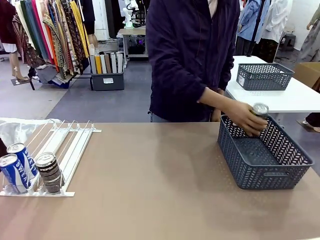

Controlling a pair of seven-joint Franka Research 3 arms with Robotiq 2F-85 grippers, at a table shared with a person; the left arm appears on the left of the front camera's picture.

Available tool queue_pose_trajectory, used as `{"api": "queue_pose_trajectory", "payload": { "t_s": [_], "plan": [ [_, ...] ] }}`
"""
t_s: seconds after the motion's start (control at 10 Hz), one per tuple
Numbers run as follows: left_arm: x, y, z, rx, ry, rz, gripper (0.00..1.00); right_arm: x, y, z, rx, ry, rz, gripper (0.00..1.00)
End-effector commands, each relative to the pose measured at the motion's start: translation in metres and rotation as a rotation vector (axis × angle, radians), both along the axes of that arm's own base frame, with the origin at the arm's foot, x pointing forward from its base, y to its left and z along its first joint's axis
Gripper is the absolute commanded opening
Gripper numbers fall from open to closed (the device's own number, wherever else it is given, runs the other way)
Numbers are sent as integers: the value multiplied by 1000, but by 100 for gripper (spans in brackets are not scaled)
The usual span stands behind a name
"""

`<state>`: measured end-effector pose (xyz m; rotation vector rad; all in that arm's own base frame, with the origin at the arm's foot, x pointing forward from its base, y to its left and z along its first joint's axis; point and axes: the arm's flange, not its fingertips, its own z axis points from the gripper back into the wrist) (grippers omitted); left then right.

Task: Retrieve and store the cans from the dispenser.
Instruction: Pick up the last remaining can from one row of the Automatic Can Dispenser and place it in the middle of the table.

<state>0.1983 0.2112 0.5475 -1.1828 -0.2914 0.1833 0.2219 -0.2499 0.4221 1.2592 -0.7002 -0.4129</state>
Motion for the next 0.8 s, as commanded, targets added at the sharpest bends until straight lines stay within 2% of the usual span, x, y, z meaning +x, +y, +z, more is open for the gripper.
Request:
{"api": "queue_pose_trajectory", "payload": {
  "t_s": [0.0,0.3,0.4,0.5,0.7],
  "plan": [
    [0,-2,1,-9,-28,-1,100,3,0,3,5,-36,-7,100],
    [0,-2,1,-9,-28,-1,100,3,0,3,5,-36,-7,100],
    [0,0,1,2,-1,1,100,3,0,3,5,-36,-7,100],
    [13,-28,9,76,-18,-89,100,3,0,3,5,-36,-7,100],
    [47,-91,16,255,73,-175,100,3,0,3,5,-36,-7,100]
  ]
}}
